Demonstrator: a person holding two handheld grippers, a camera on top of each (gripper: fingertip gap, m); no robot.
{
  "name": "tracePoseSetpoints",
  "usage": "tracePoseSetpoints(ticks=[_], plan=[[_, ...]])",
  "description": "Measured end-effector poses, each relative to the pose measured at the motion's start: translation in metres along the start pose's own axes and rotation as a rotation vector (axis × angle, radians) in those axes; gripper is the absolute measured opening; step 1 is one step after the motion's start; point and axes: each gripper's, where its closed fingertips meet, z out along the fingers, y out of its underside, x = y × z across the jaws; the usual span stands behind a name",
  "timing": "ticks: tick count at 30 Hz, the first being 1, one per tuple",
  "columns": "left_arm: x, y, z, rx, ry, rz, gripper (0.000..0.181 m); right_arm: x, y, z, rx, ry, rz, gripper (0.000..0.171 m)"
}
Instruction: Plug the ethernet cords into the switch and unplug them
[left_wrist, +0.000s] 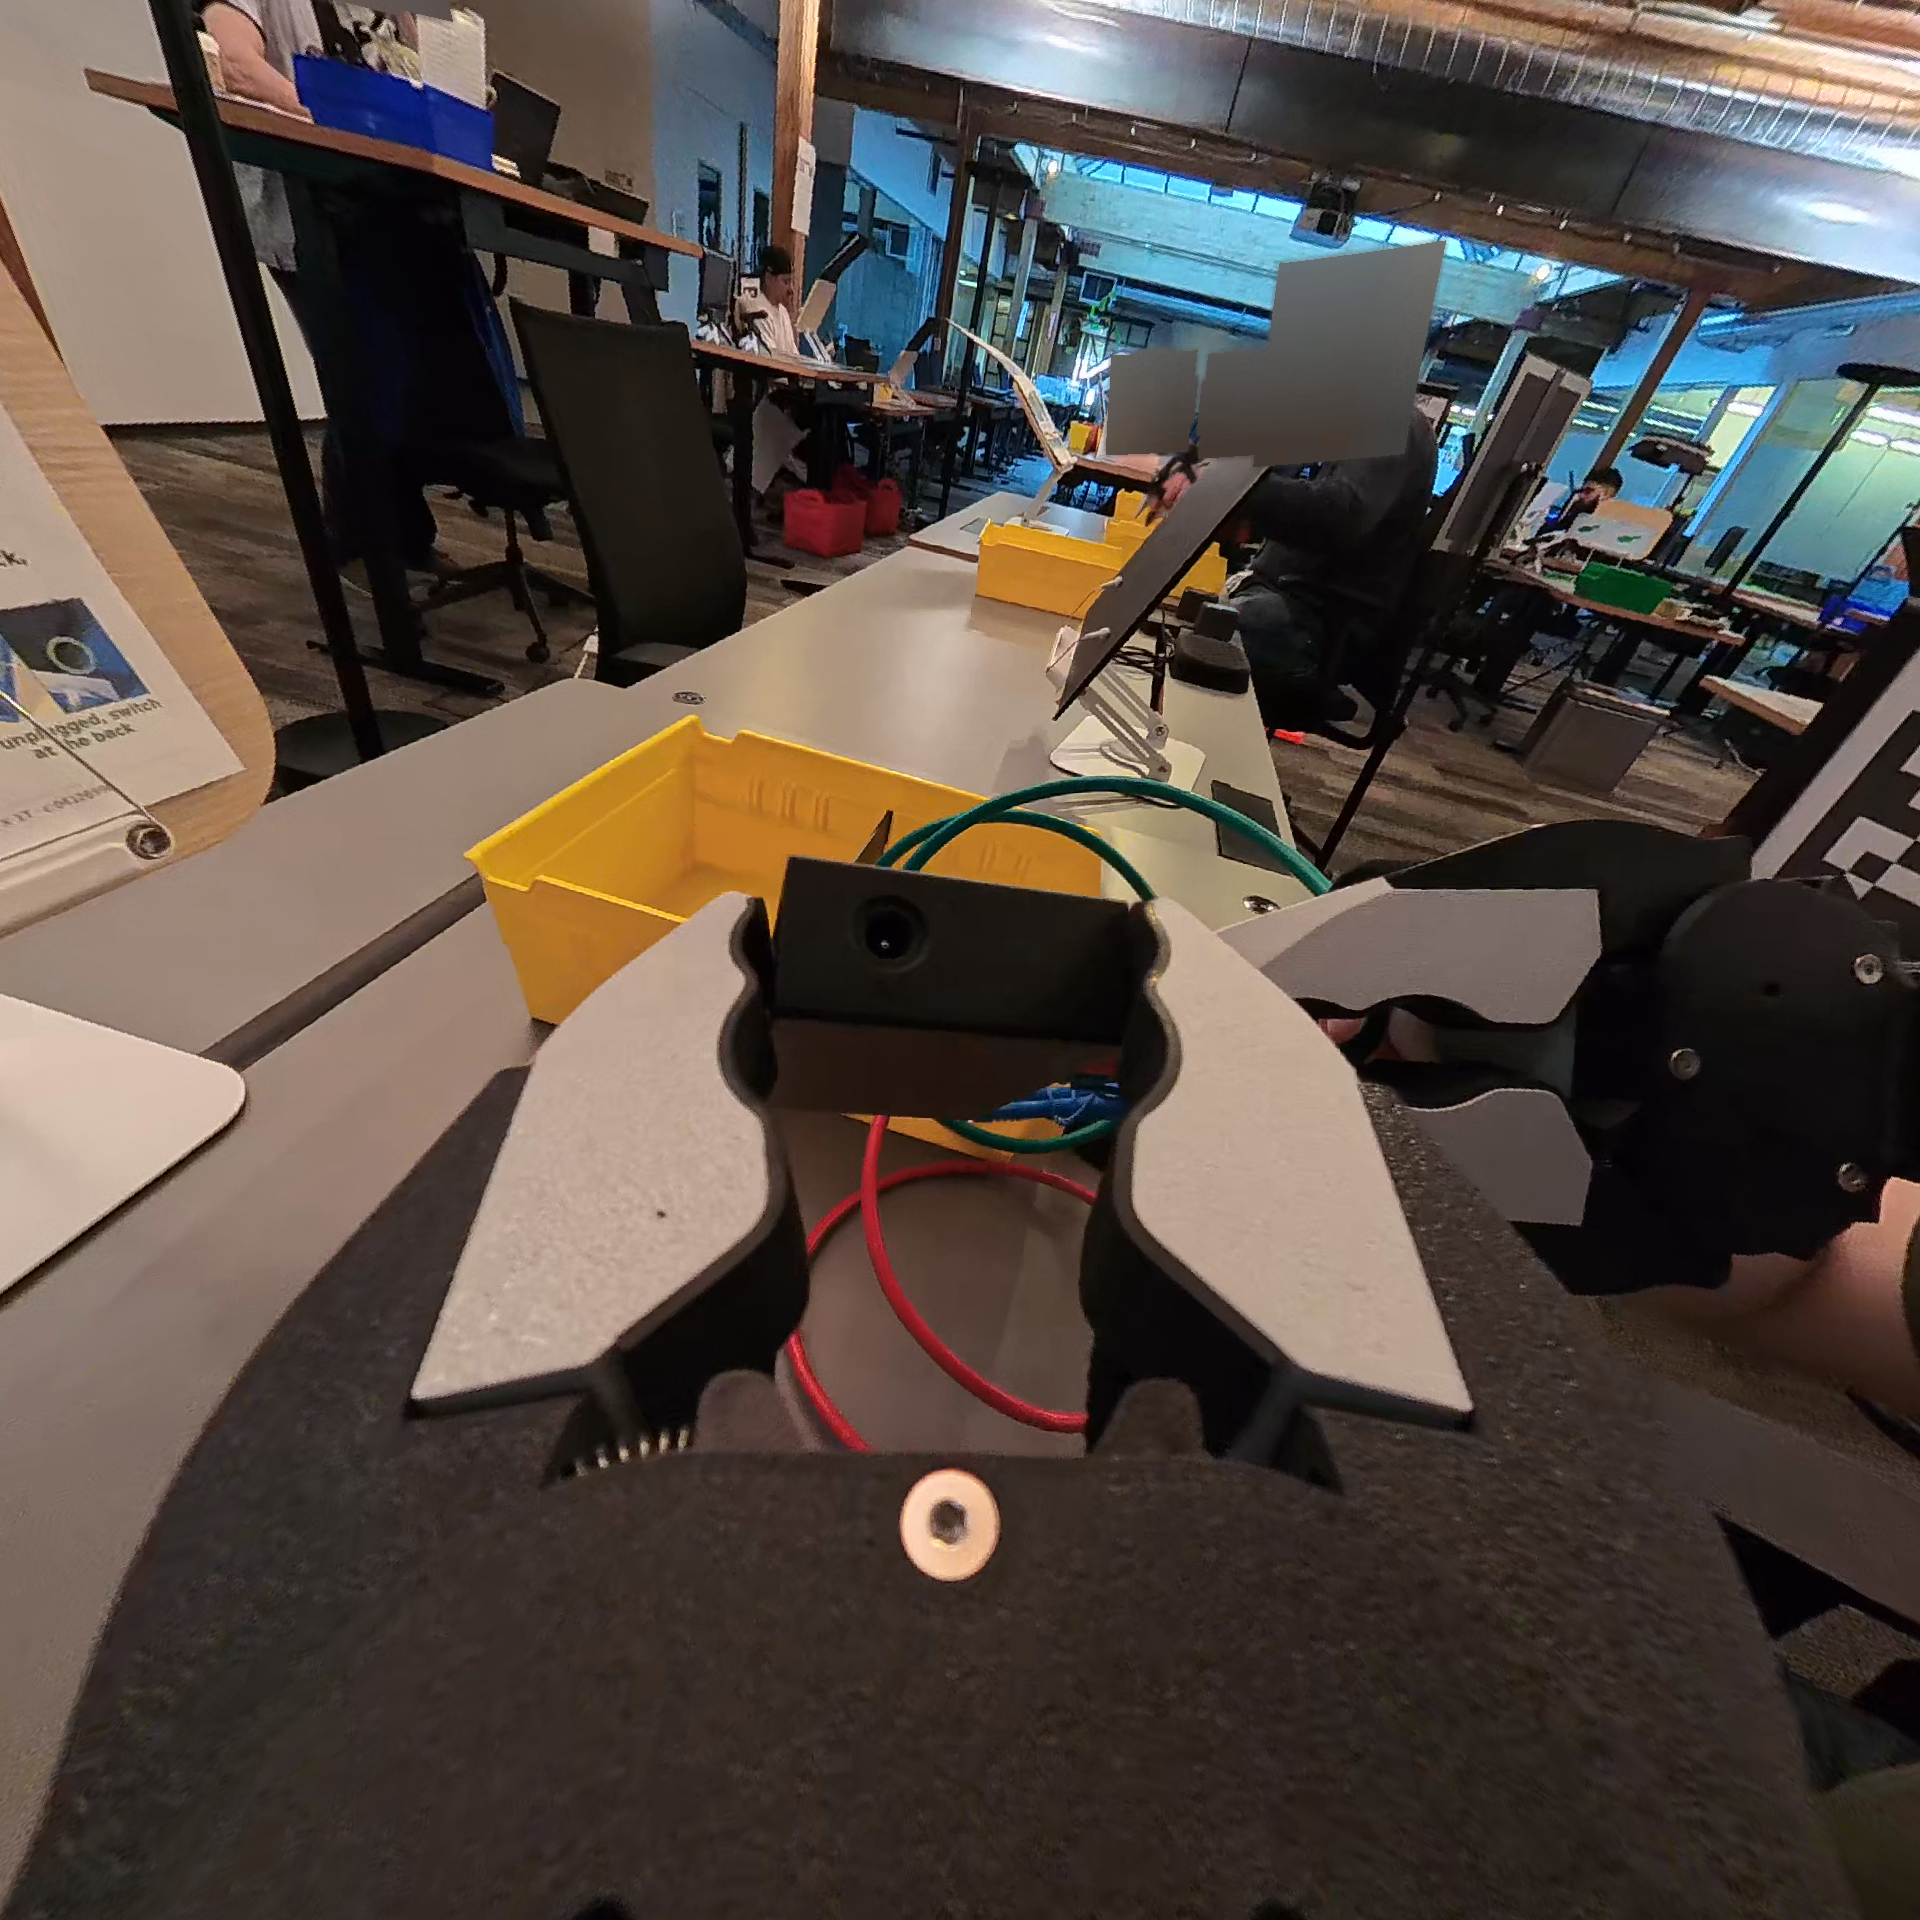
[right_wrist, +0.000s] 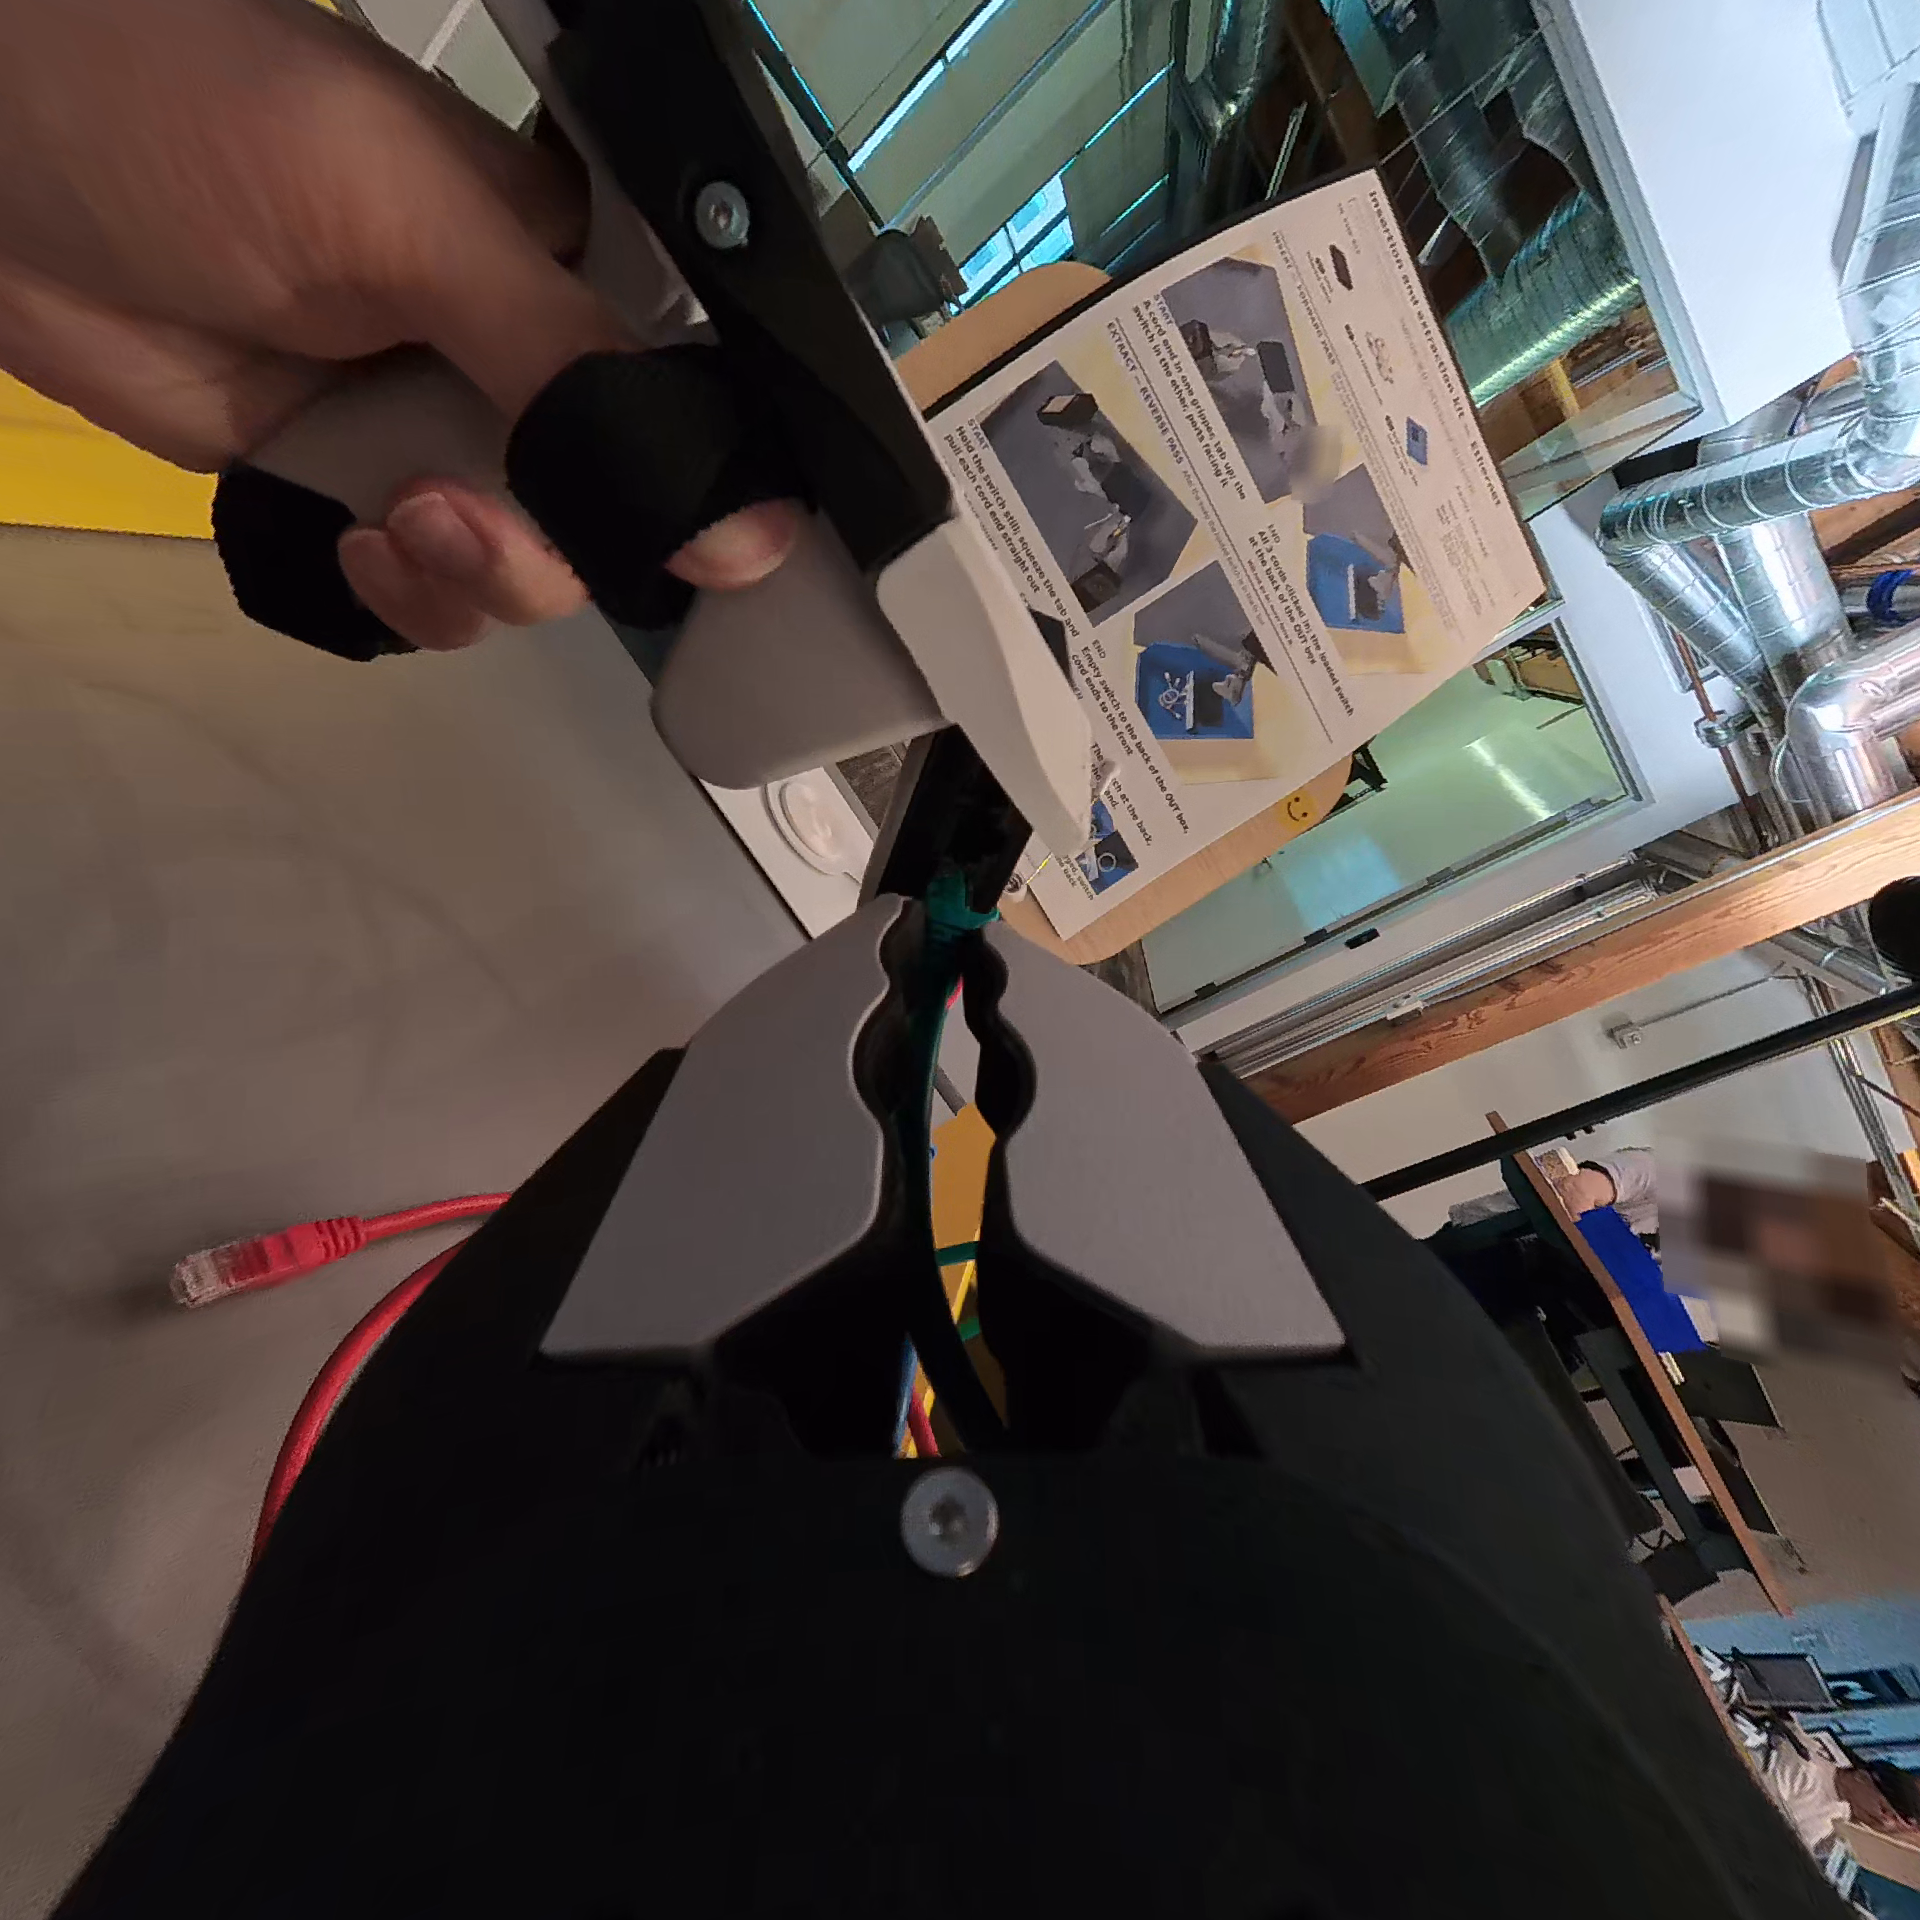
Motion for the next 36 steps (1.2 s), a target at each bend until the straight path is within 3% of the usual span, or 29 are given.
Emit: tracePoseSetpoints(ticks=[12,13,15,16,20,24,26,31,35,36], plan=[[-0.002,0.002,0.003,-0.017,-0.045,0.026,0.065,-0.003,0.005,0.001,-0.035,0.007,-0.016,0.007],[-0.002,0.002,0.003,-0.01,-0.045,0.025,0.065,0.001,0.003,0.001,-0.029,0.033,-0.013,0.0],[0.012,0.01,0.007,-0.058,0.031,0.02,0.066,0.006,-0.001,0.0,-0.006,0.021,-0.006,0.0],[0.012,0.003,0.008,-0.004,0.025,-0.002,0.065,0.01,-0.002,0.0,-0.002,0.015,-0.001,0.0],[-0.01,0.001,0.007,0.022,-0.052,-0.107,0.065,0.007,0.004,0.016,-0.058,-0.039,-0.058,0.0],[-0.031,-0.001,-0.003,0.037,-0.073,-0.182,0.064,0.008,-0.005,0.011,0.038,-0.036,-0.022,0.003],[-0.043,-0.001,-0.006,0.053,-0.104,-0.225,0.064,0.007,0.0,0.011,0.026,-0.068,0.041,0.005],[-0.045,0.006,-0.003,-0.003,-0.155,-0.169,0.063,-0.004,0.018,0.02,-0.051,-0.283,0.321,0.027],[-0.046,0.005,-0.003,0.004,-0.203,-0.138,0.063,-0.009,0.028,0.028,-0.11,-0.316,0.397,0.026],[-0.046,0.004,-0.003,0.009,-0.215,-0.125,0.064,-0.009,0.027,0.028,-0.103,-0.312,0.394,0.019]])
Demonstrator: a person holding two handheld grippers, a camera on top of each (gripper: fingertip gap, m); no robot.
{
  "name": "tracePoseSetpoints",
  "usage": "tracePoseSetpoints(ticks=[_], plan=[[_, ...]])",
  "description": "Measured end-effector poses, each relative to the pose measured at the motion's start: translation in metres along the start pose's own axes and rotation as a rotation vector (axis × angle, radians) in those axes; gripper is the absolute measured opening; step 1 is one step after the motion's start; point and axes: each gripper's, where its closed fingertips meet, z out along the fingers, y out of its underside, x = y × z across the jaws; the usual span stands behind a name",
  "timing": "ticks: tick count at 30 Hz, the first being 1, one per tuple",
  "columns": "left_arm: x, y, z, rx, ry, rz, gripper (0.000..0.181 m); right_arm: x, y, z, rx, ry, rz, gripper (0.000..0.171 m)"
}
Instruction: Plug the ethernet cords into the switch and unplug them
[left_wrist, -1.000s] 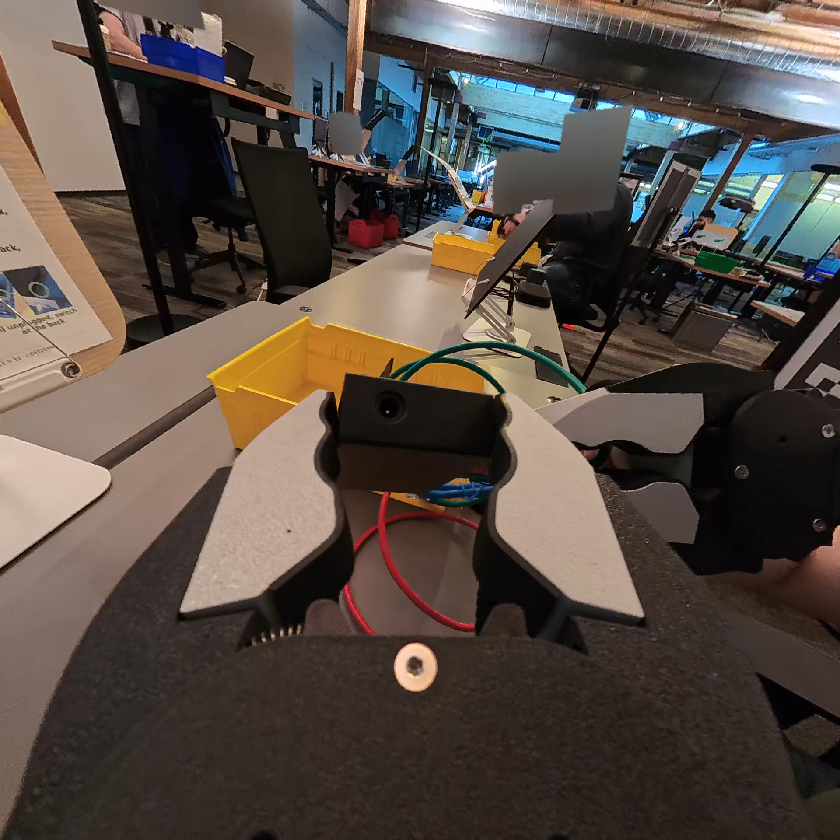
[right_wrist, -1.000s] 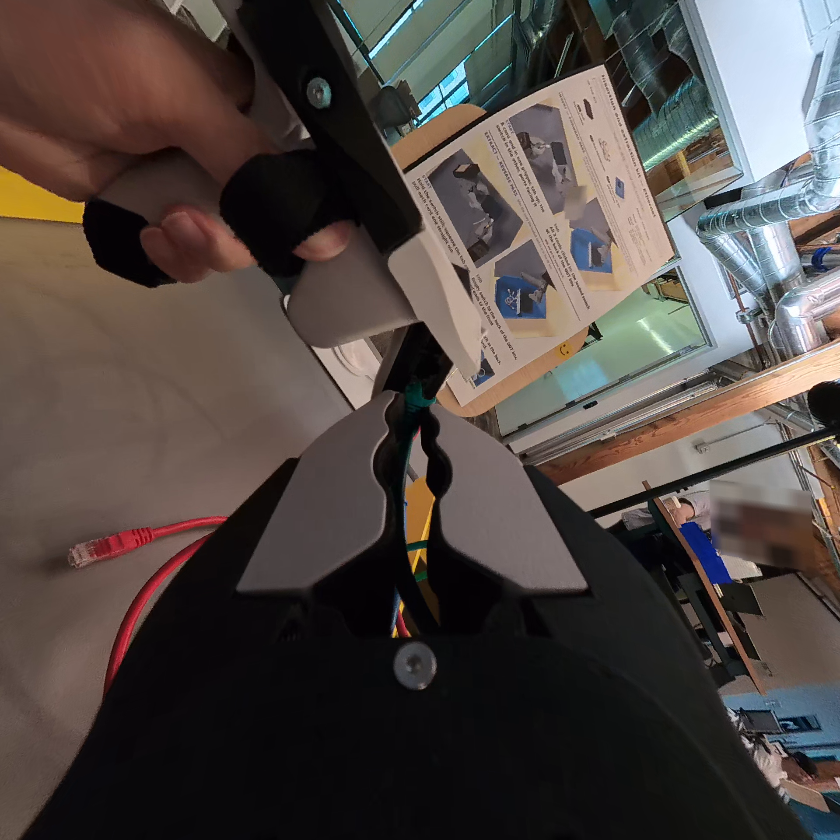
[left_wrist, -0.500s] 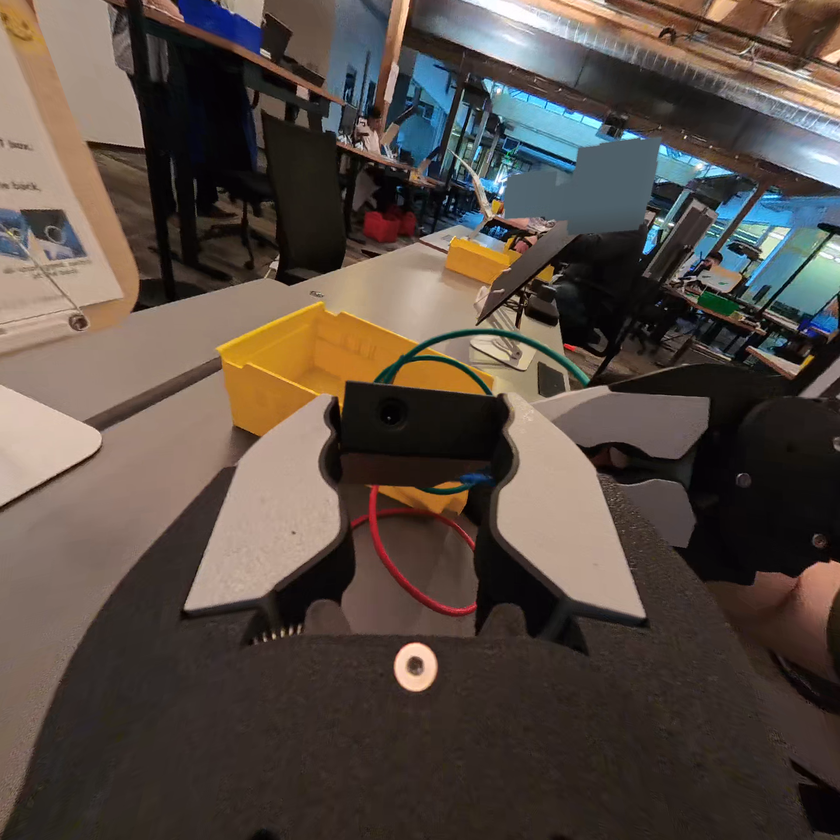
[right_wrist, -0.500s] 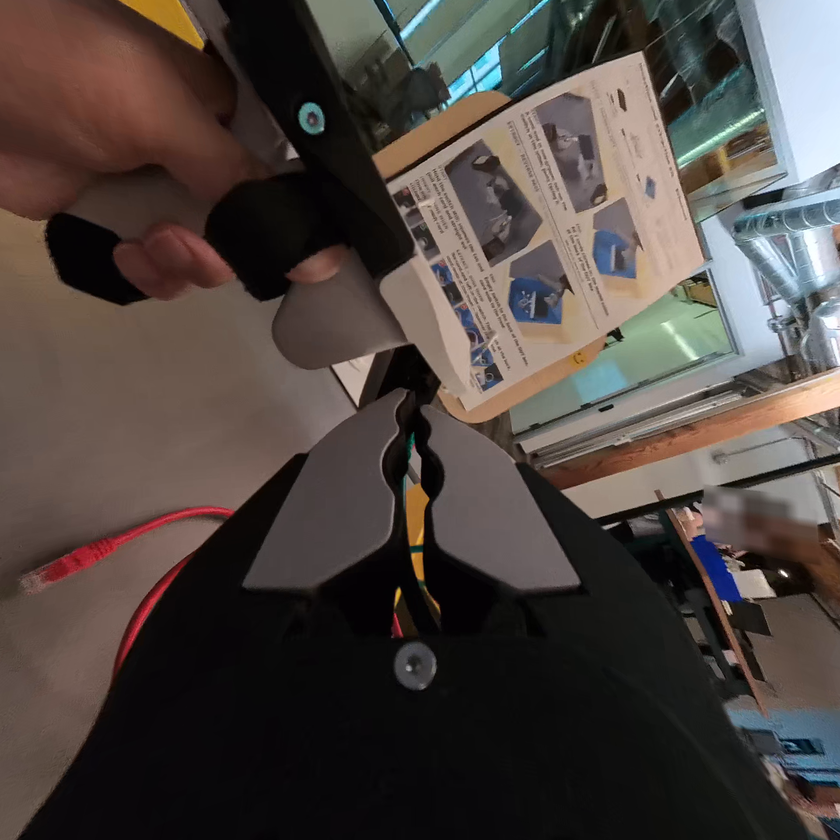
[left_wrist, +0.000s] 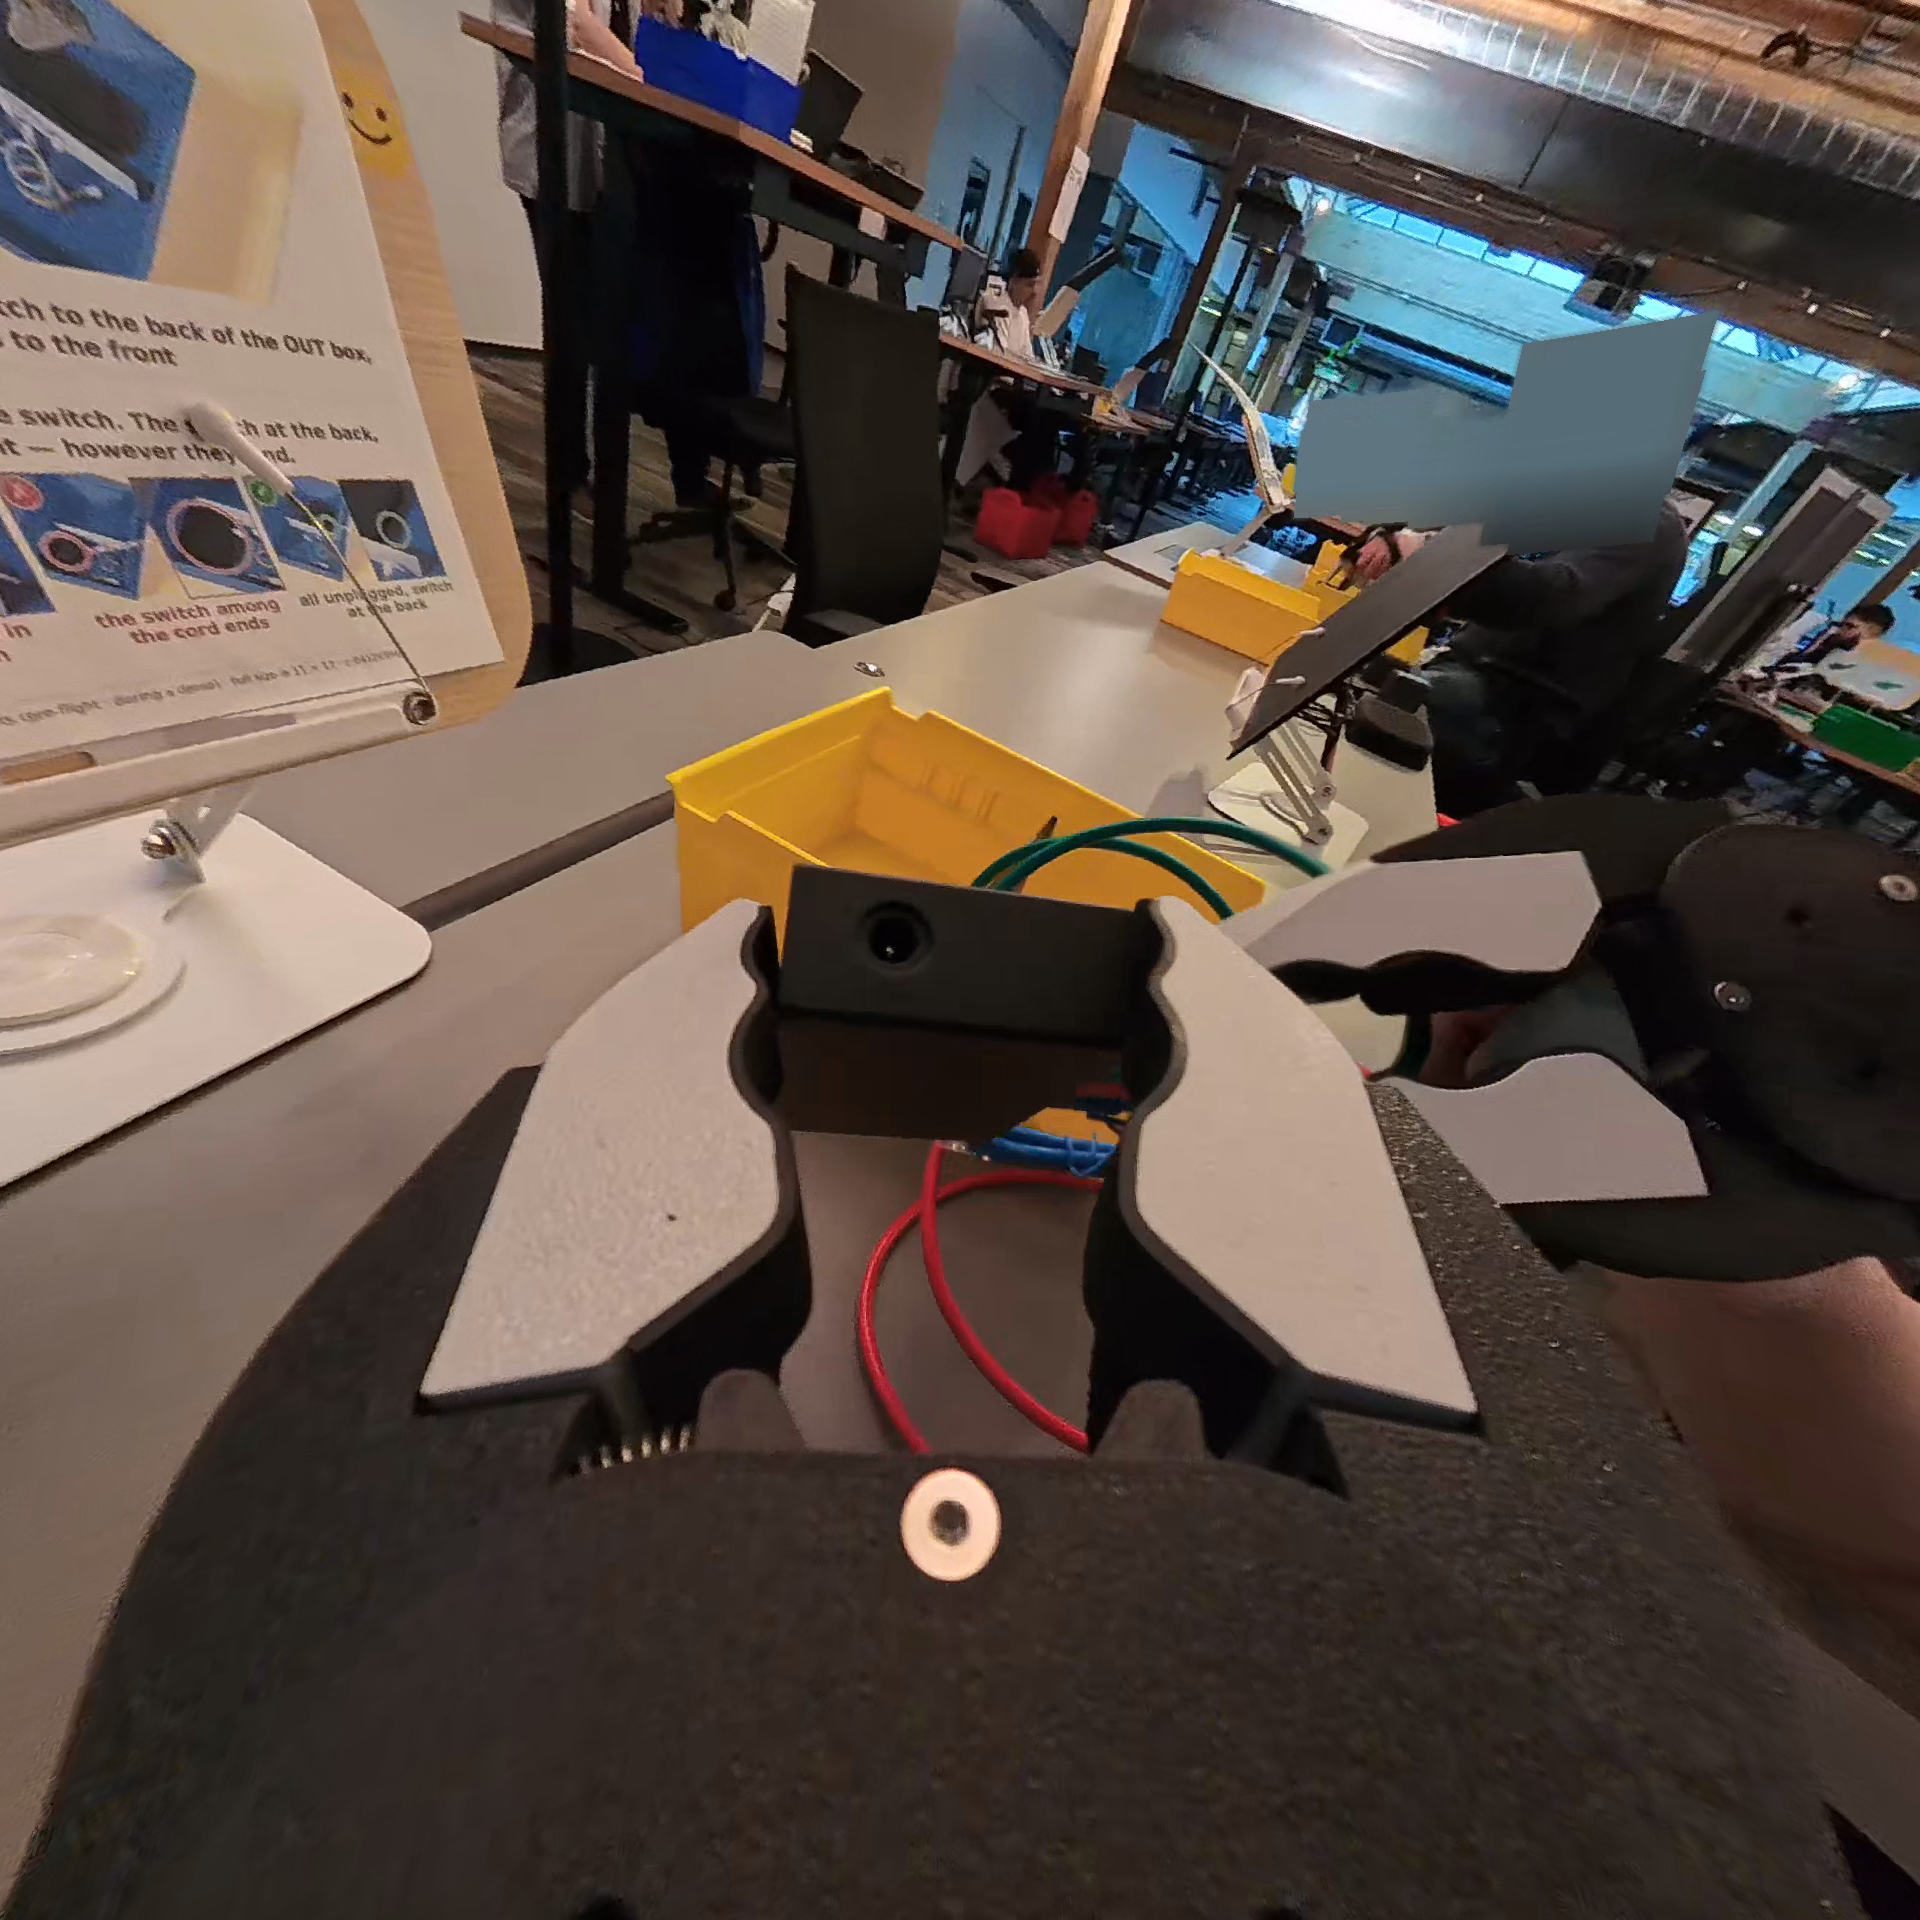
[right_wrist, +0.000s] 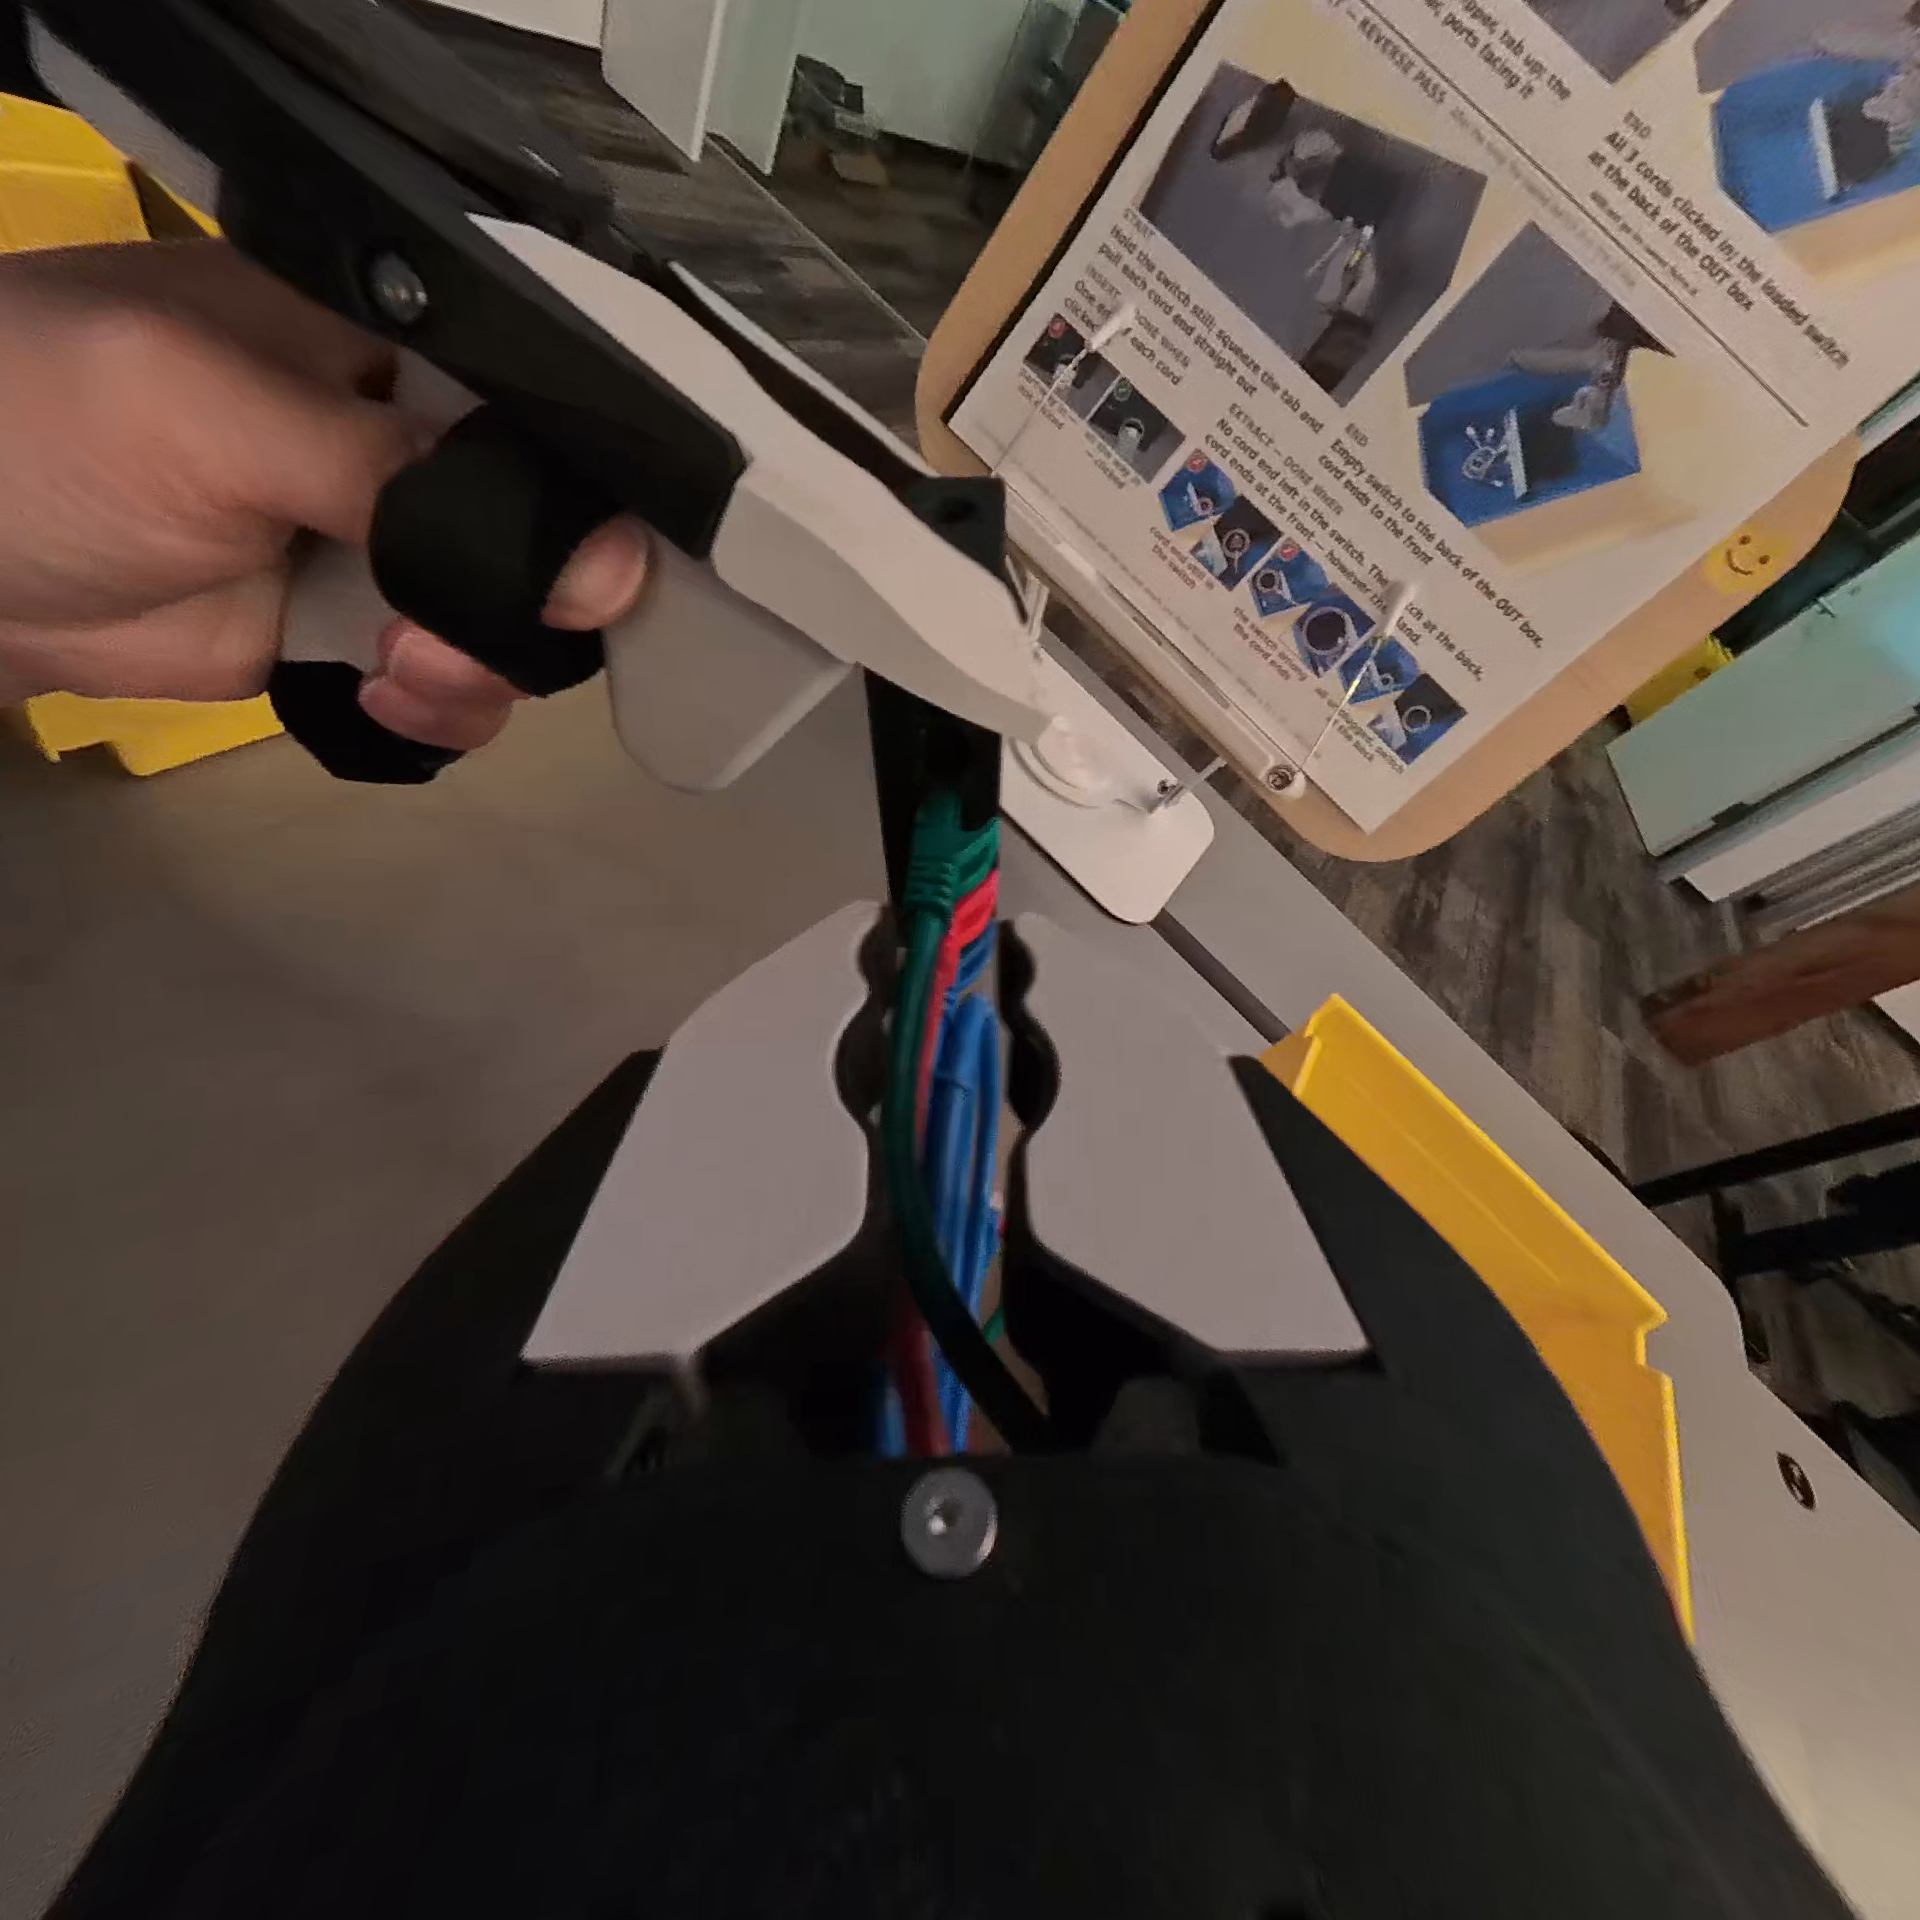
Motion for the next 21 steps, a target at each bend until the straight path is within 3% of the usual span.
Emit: tracePoseSetpoints(ticks=[1,7,12,17,21], plan=[[0.0,-0.002,-0.001,0.013,-0.006,-0.001,0.064,-0.004,-0.001,0.0,0.01,-0.008,-0.011,0.01],[0.002,-0.008,-0.005,0.053,-0.031,-0.017,0.064,0.0,-0.007,0.001,0.032,0.141,-0.151,0.01],[0.008,-0.01,-0.005,0.051,-0.012,0.024,0.064,-0.001,-0.005,-0.004,0.059,0.101,-0.099,0.009],[0.019,-0.007,-0.002,0.038,-0.002,0.182,0.064,-0.004,0.003,-0.006,0.037,0.124,-0.165,0.006],[0.017,-0.002,0.001,0.025,0.012,0.148,0.064,-0.004,0.006,-0.006,0.052,0.144,-0.161,0.005]])
